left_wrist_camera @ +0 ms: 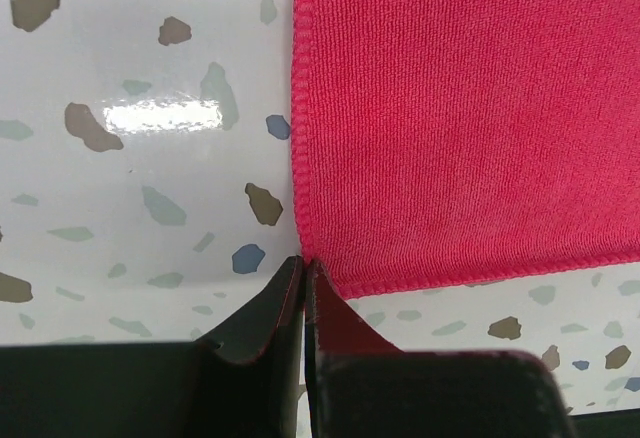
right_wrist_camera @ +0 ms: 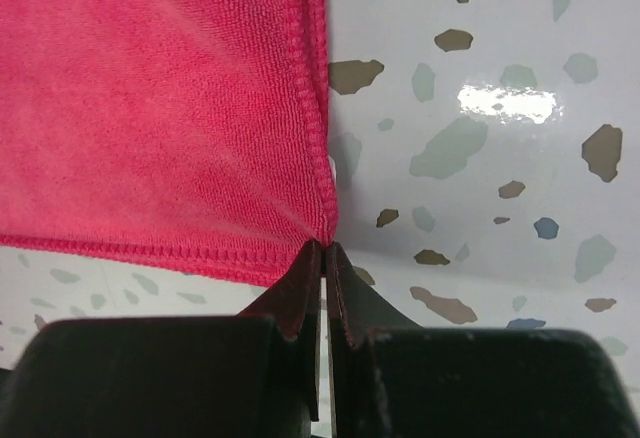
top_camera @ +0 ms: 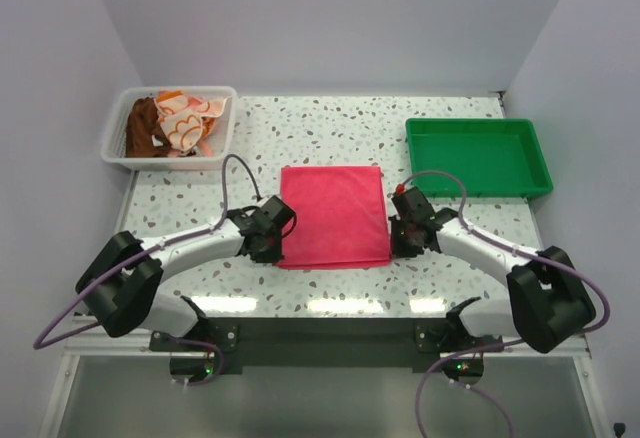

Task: Fold and stack the towels
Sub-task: Fold the towel

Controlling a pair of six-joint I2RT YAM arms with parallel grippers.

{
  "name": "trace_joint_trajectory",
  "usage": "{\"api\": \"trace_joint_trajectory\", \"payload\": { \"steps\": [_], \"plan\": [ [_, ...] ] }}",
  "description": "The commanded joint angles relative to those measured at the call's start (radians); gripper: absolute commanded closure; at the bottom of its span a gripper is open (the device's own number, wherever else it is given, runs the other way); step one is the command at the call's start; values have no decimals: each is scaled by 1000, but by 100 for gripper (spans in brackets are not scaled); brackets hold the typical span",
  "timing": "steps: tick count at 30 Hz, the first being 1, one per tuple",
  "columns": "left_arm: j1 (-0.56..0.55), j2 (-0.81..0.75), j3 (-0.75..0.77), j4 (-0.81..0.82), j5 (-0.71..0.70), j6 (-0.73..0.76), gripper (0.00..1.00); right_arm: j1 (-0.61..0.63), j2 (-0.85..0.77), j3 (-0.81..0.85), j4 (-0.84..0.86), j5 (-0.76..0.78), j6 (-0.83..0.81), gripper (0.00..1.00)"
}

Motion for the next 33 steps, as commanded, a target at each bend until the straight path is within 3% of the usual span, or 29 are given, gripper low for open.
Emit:
{"api": "trace_joint_trajectory", "payload": {
  "steps": [1,7,19,27,33],
  "plan": [
    [0,29,-14,56,22,24,100,-1,46,-11,82,31,19,100],
    [0,34,-40,64,17,18,100,1,70,2,84,43,7,100],
    [0,-61,149,-111,-69,34,100,-1,-123,228,-197,77,-57,100],
    [-8,-83,-6,8,52,47,100,-1,-236,7,-174,65,-10,100],
    [-11,8,-38,55,63,60,100,-1,-134,-71,-49,63,26,100]
  ]
}}
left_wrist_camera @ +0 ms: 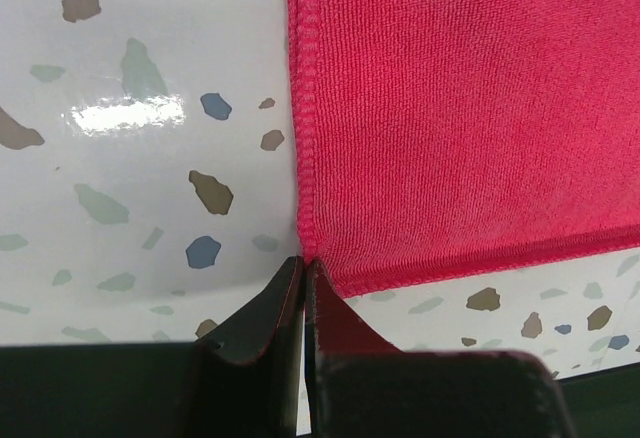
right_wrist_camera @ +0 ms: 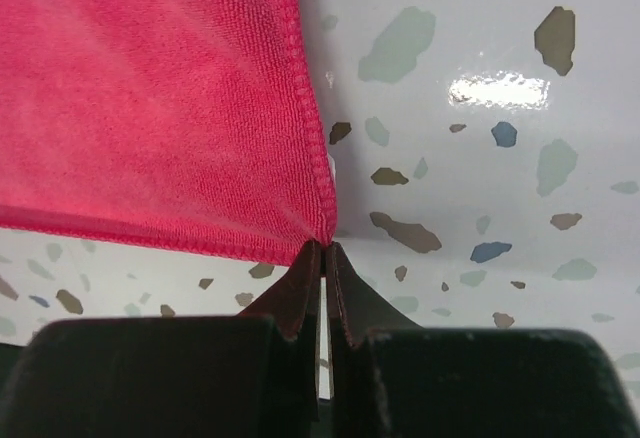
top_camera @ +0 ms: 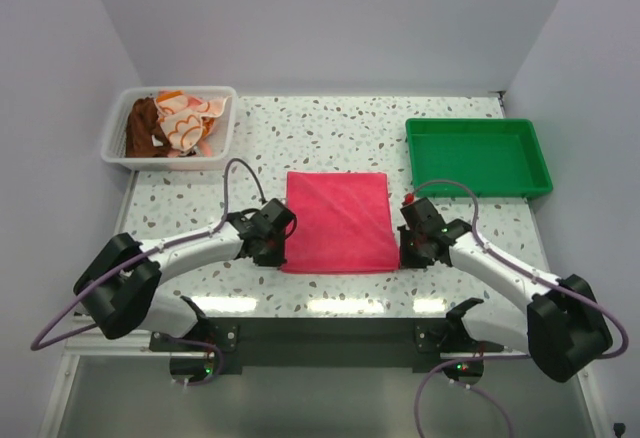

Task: Fold and stack the towels
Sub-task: Fold the towel

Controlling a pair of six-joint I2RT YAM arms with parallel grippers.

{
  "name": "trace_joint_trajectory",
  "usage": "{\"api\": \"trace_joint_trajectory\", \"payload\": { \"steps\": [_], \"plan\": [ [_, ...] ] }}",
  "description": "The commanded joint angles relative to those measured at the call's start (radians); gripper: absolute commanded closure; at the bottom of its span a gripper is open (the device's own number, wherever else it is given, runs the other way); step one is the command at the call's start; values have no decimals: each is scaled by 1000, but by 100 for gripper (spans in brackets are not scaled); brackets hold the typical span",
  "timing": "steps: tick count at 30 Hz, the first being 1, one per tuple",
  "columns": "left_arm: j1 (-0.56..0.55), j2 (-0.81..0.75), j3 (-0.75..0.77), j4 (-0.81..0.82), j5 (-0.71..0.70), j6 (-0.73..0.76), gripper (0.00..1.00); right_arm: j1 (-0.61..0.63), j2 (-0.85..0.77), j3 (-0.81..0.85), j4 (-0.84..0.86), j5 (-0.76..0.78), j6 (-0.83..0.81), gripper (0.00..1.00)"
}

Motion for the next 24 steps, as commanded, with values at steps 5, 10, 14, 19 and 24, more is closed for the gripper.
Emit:
{"api": "trace_joint_trajectory", "payload": {
  "steps": [5,10,14,19,24],
  "plan": [
    [3,28,-29,11,-11,19,100,-3,104,5,78,50,32,100],
    [3,11,-55,-7,-9,-4,100,-3,106,11,29,49,39,100],
    [3,-3,-54,-20,-21,-21,95,-4,80,16,3,20,32,82],
    [3,-64,-12,-75,-54,-33,66,-3,20,98,-89,1,-4,53],
    [3,-136,87,-164,-89,-23,29,-1,-25,209,-131,24,-54,41]
  ]
}}
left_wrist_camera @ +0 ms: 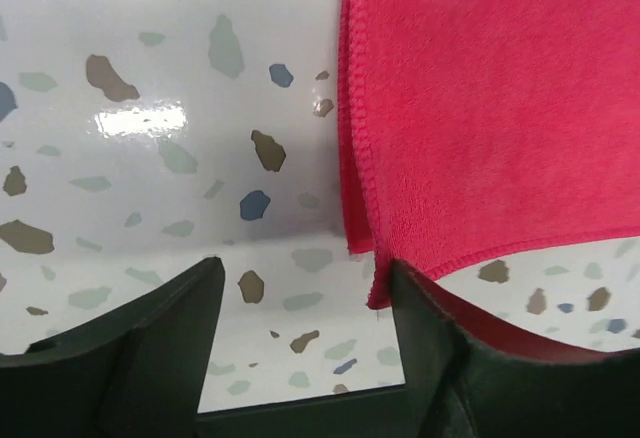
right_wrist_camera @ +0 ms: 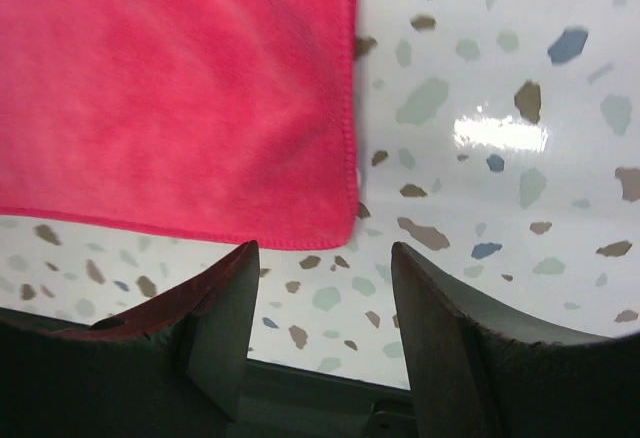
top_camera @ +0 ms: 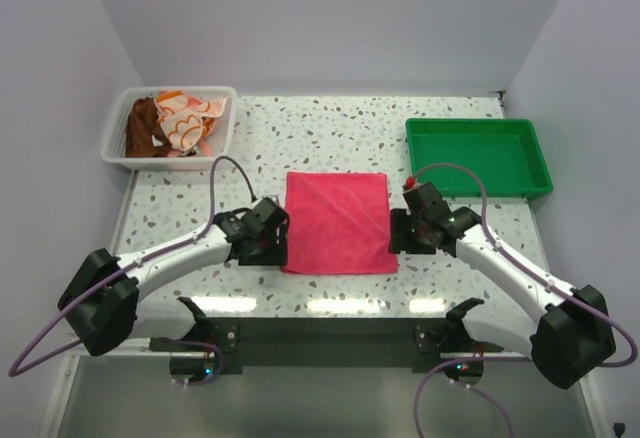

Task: Fold and stack the towels
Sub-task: Fold the towel

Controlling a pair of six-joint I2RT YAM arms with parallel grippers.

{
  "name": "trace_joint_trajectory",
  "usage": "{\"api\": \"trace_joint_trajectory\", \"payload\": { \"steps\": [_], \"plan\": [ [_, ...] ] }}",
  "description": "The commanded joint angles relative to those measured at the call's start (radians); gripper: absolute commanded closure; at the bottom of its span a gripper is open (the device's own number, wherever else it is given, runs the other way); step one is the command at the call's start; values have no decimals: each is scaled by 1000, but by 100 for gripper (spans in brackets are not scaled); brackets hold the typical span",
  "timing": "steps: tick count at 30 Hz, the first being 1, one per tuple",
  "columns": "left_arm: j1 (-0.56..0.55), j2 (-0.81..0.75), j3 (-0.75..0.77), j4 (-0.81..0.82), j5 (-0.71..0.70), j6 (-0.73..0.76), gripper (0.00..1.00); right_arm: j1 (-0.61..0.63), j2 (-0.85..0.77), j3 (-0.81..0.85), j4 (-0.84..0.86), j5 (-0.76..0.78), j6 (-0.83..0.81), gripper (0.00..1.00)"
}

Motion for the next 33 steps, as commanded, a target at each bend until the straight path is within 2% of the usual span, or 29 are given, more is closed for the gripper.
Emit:
{"api": "trace_joint_trajectory", "payload": {
  "steps": [1,4,6,7,10,15,18,24,29,33],
  "plan": [
    [2,-73,114,-85,-51,5,26,-2,-25,117,-24,7,-46,41],
    [2,-71,201,-102,-68,28,24,0,10,134,36,-34,-46,46],
    [2,-48,253,-76,-54,57,30,-2,55,131,73,-91,-42,53],
    [2,-13,267,-68,-45,68,32,-2,67,120,109,-105,-42,61],
    [1,65,313,-58,-4,94,39,0,113,87,172,-132,-32,68],
    [-4,85,272,40,24,103,42,0,170,36,241,-164,-42,69],
    [-22,154,260,91,48,113,45,0,200,-21,303,-186,-28,72],
    [-39,214,144,126,70,82,58,0,222,-78,311,-175,6,73],
    [-39,174,-13,142,104,24,64,-2,182,-107,252,-165,12,73],
    [-39,67,-102,108,98,-13,65,0,122,-104,196,-163,8,72]
  ]
}}
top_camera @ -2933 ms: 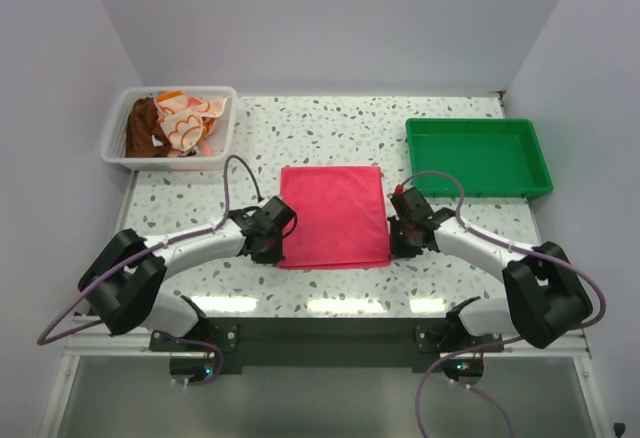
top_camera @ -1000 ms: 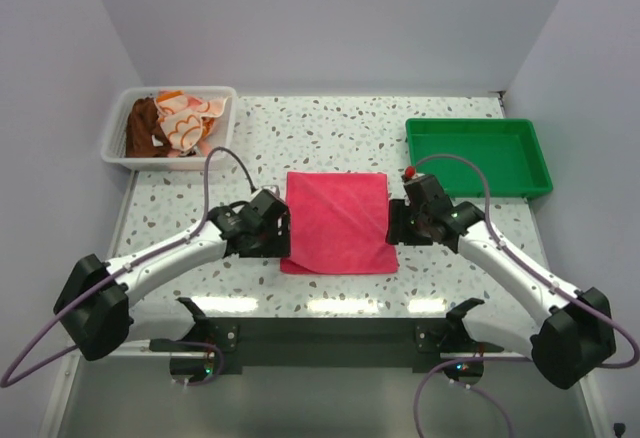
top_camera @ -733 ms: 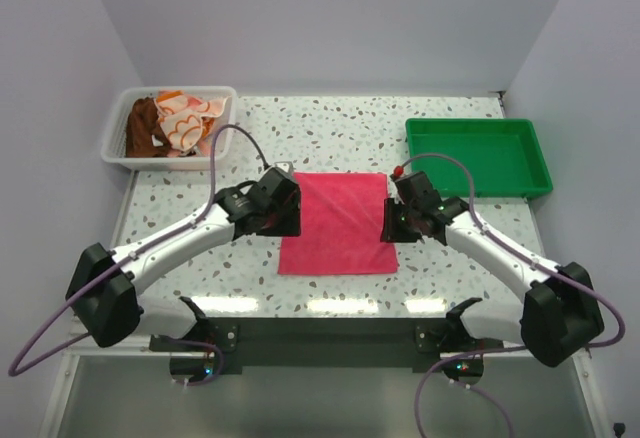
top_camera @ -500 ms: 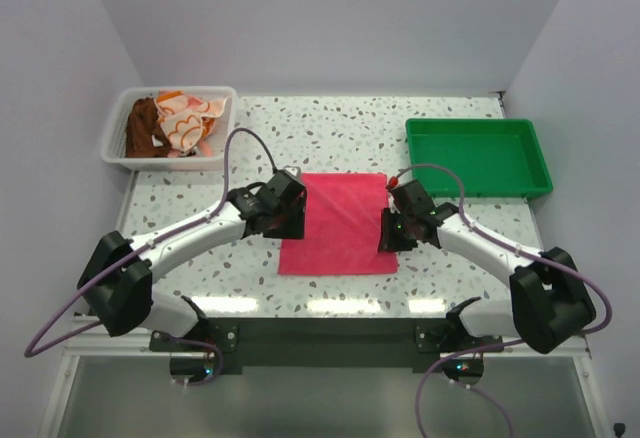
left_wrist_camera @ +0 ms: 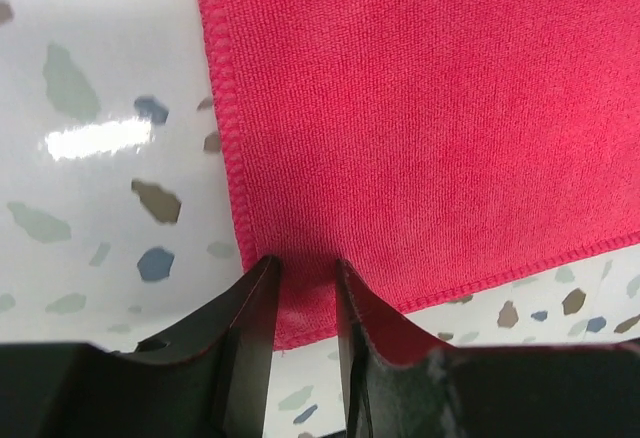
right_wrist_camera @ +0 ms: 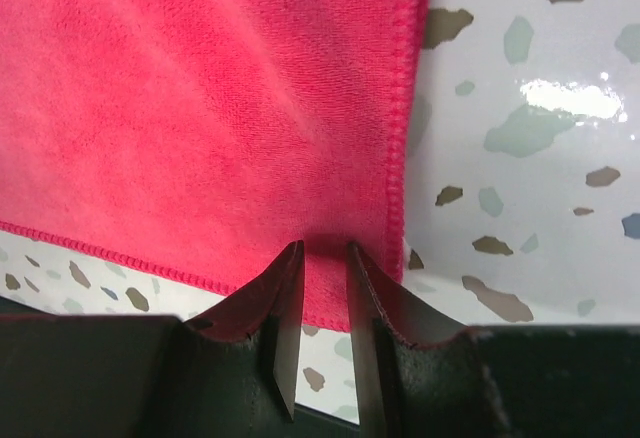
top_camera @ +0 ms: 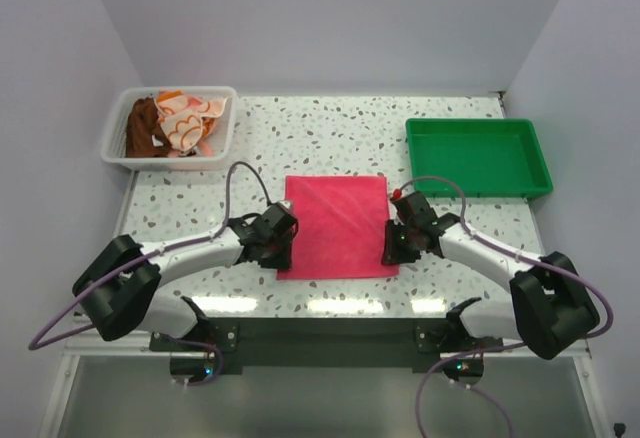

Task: Fold and stack the towels
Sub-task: Fold the towel

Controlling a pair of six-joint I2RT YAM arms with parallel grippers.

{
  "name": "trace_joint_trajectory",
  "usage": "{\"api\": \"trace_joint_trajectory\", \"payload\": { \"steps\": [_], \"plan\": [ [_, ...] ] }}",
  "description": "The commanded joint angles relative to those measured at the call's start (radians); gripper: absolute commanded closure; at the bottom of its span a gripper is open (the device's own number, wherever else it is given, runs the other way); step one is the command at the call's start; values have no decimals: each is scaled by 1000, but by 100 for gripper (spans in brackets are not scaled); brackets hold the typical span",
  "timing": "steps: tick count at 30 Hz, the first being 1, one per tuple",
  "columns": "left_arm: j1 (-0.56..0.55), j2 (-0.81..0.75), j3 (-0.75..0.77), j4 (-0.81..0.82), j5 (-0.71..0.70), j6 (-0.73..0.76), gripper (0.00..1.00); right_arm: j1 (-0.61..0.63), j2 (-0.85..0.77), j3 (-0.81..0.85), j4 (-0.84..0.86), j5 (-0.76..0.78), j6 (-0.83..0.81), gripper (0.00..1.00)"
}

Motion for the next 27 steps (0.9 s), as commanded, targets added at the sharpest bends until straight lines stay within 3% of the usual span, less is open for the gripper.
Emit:
{"api": "trace_joint_trajectory", "payload": {
  "steps": [1,3,5,12,17,21,27],
  "plan": [
    [-2,-52,-87,-86,9,-47,66,1,-52,-7,-73,-1,8,72],
    [-2,-89,-94,-119,1,-53,65,1,-64,5,-85,-18,0,71],
    [-2,-117,-74,-151,-11,-53,58,1,-90,29,-110,-28,-12,68],
    [12,-123,224,-232,-112,22,39,-4,3,336,-156,108,-196,67],
    [75,-62,306,-119,-142,97,40,-13,224,483,-27,119,-256,70],
    [141,52,288,-10,-86,158,44,-31,382,610,48,123,-302,72],
    [146,136,236,39,-54,175,45,-54,551,712,85,123,-347,73]
  ]
}}
